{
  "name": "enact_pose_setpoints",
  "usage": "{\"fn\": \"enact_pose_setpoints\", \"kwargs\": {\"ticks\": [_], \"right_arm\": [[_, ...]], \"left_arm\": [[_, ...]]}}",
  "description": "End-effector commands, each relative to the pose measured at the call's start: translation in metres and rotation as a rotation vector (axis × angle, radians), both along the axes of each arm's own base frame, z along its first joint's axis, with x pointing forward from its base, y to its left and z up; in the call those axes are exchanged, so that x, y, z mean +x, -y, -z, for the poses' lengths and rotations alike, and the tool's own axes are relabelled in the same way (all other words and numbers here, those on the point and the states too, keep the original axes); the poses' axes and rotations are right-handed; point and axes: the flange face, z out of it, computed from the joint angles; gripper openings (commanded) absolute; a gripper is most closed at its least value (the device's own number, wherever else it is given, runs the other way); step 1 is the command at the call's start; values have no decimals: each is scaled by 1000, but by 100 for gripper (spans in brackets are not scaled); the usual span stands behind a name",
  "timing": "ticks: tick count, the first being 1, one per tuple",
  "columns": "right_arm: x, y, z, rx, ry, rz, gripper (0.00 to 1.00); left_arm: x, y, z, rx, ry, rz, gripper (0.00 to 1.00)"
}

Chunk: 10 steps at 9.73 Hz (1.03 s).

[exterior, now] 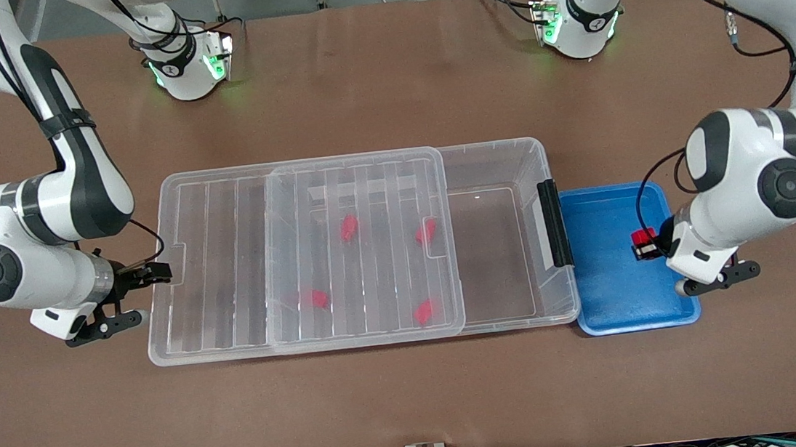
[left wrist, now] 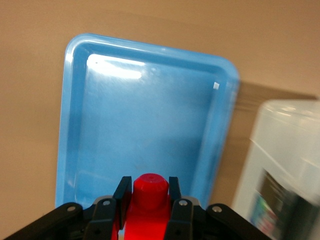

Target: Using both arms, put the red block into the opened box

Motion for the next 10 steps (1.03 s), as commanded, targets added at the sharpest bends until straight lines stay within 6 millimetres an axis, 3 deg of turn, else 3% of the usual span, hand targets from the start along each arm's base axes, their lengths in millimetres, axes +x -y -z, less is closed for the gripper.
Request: {"fn": "enact_pose_setpoints", "kwargs": {"ticks": [1, 3, 5, 6, 7, 8, 9, 10], "right_arm": [[-2, 12, -15, -19, 8, -22, 100], [1, 12, -19, -18, 16, -21, 100], [-1, 10, -18, -20, 7, -19, 100], [2, 12, -26, -18, 13, -12, 100], [7, 10, -49, -7, 11, 9, 100], [8, 11, -86, -3, -4, 90, 100], [1, 17, -126, 23, 34, 167, 100], [-15, 35, -181, 27, 114, 269, 100]], "left_arm": [[-12, 90, -13, 101, 3, -45, 0], [-30, 147, -4, 97, 7, -79, 0], [-47, 202, 25, 74, 16, -41, 0], [-52, 223, 51, 57, 20, -35, 0], [-58, 240, 74, 50, 16, -16, 0], [-63, 249, 95, 47, 9, 0, 0], [-72, 255, 114, 34, 17, 19, 0], [-77, 249, 134, 29, 11, 38, 0]]}}
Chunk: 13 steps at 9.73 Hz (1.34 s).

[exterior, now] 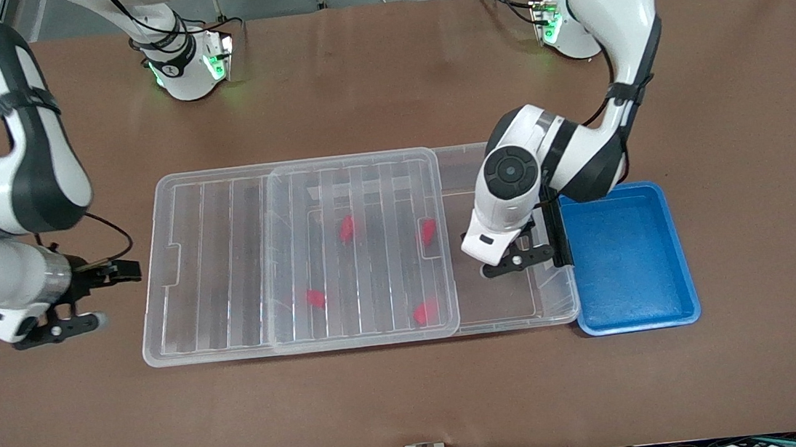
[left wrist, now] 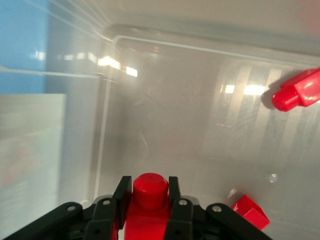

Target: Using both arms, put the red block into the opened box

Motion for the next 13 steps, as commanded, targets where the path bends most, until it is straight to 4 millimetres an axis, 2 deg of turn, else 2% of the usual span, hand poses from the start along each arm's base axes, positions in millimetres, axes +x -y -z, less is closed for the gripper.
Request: {"fn": "enact_pose_setpoints", "kwargs": {"ticks": [1, 2, 3, 5, 6, 7, 8, 9, 10, 11, 12, 13], "right_arm": [[-42, 28, -110, 8, 121, 187, 100], [-63, 29, -140, 2, 123, 232, 100], [-81, 45, -165, 11, 137, 292, 100], [-116, 83, -193, 101, 93, 374, 100], [-128, 95, -201, 101, 80, 372, 100], [-127, 99, -198, 97, 82, 349, 100], [-125, 102, -197, 54, 86, 340, 100], [-123, 103, -196, 40, 102, 335, 100], [-122, 102, -196, 17, 105, 328, 100], [-122, 101, -196, 10, 105, 326, 100], [-122, 101, -196, 10, 105, 320, 100], [-122, 101, -196, 11, 105, 312, 100]], "left_arm": [[-12, -11, 45, -3, -23, 15, 0], [-14, -12, 58, 2, -39, 36, 0], [-15, -14, 67, 5, -54, 73, 1], [-16, -13, 79, -2, -62, 102, 2], [-17, -13, 89, -13, -54, 104, 4], [-18, -13, 93, -18, -48, 105, 6], [-19, -13, 97, -18, -52, 102, 13], [-19, -13, 98, -18, -53, 102, 27], [-19, -14, 98, -17, -52, 98, 52], [-17, -15, 95, -18, -48, 84, 85], [-15, -16, 92, -19, -45, 89, 100], [-13, -16, 84, -22, -38, 89, 100]]}}
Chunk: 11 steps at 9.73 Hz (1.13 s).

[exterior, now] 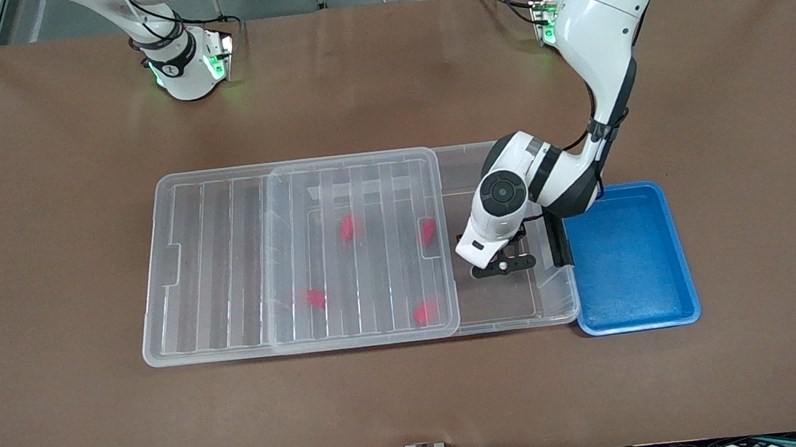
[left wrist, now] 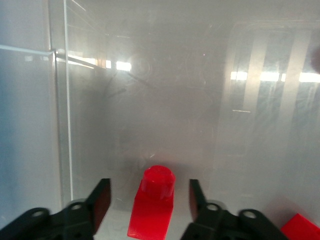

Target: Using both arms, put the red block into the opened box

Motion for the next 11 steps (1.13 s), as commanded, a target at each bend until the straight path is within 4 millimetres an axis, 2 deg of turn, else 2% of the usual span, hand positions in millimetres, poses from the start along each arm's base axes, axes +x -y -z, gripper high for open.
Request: {"fn": "enact_pose_setpoints", "kwargs": {"ticks": [1, 3, 4, 6, 8, 9, 10, 11], "right_arm": [[-4, 0, 0, -12, 4, -21, 100], [-1, 2, 7, -10, -2, -68, 100], [16, 4, 34, -8, -6, -137, 100], [52, 14, 112, -12, 14, -251, 100], [68, 14, 181, -13, 30, -298, 96], [72, 12, 210, -11, 31, -336, 82], [75, 10, 238, -12, 42, -341, 58], [79, 0, 265, -5, 30, -357, 33]], "left_arm": [[6, -10, -14, -13, 14, -13, 100], [14, -30, -61, 16, 4, -26, 100], [14, -31, -83, 12, 20, -21, 100], [14, -33, -134, -6, 71, -23, 100], [19, -33, -180, -27, 121, -31, 100], [27, -43, -205, -20, 126, -50, 100], [35, -61, -237, -13, 129, -51, 100], [45, -92, -268, -4, 130, -27, 100]]}}
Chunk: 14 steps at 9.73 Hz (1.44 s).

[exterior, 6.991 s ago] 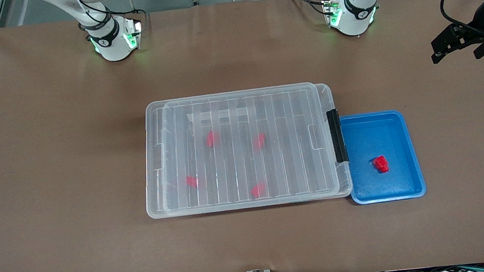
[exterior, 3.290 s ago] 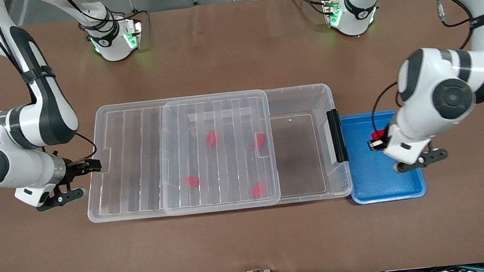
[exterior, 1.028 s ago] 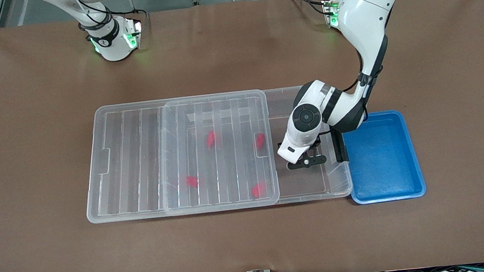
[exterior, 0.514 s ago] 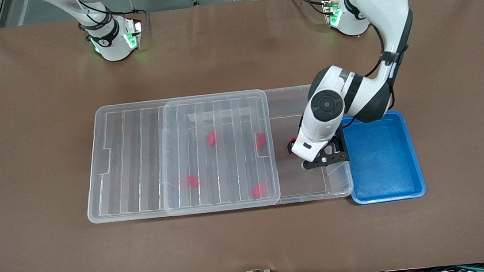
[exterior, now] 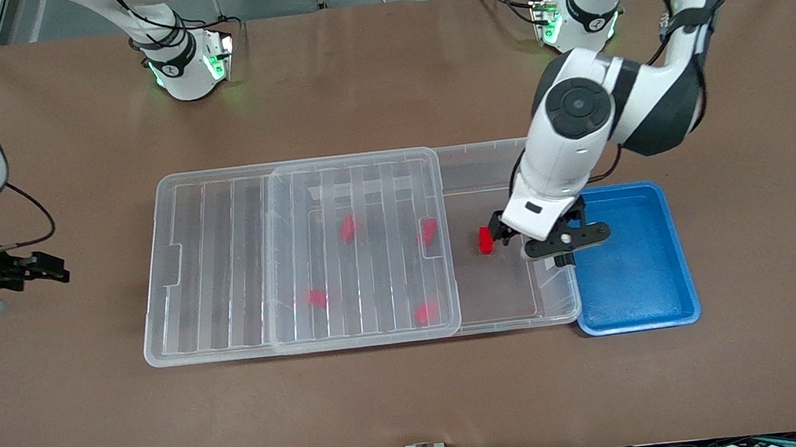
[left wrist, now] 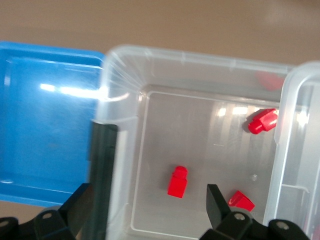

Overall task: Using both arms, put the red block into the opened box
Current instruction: 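Lower the red block into the box and open the left gripper, then push the box base under the lid while the left gripper withdraws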

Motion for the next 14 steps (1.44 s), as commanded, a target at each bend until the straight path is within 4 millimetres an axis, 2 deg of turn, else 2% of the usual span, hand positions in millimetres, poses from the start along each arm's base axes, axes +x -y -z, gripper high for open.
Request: {"fn": "enact_pose_setpoints", "kwargs": {"ticks": [1, 2, 4, 5, 6, 7, 8, 10, 12, 14], "right_arm": [[-2, -20, 32, 12, -18, -43, 11], [-6, -30, 43, 24, -38, -52, 0], [-10, -53, 57, 107, -49, -36, 0], [-9, -61, 61, 114, -58, -45, 0], [-8, -78, 66, 132, -67, -51, 0], [-8, -91, 67, 152, -73, -33, 0], [-8, -99, 67, 154, -78, -16, 0], [-8, -126, 71, 163, -97, 25, 0], [-10, -161, 69, 174, -108, 69, 0], [-9, -191, 69, 187, -113, 94, 0]], "left_arm": [[16, -67, -53, 29, -19, 52, 100], [14, -97, -86, 33, -9, 57, 100], [-1, -143, -135, 30, 8, -1, 100], [-9, -162, -151, 24, -2, 10, 100], [-16, -181, -164, 13, -15, 23, 100], [-20, -205, -172, -8, -29, 36, 100], [-26, -217, -180, -14, -32, 72, 100], [-59, -236, -188, 6, -71, 126, 100], [-84, -248, -193, 15, -123, 126, 100], [-84, -250, -190, 15, -147, 120, 100]]}}
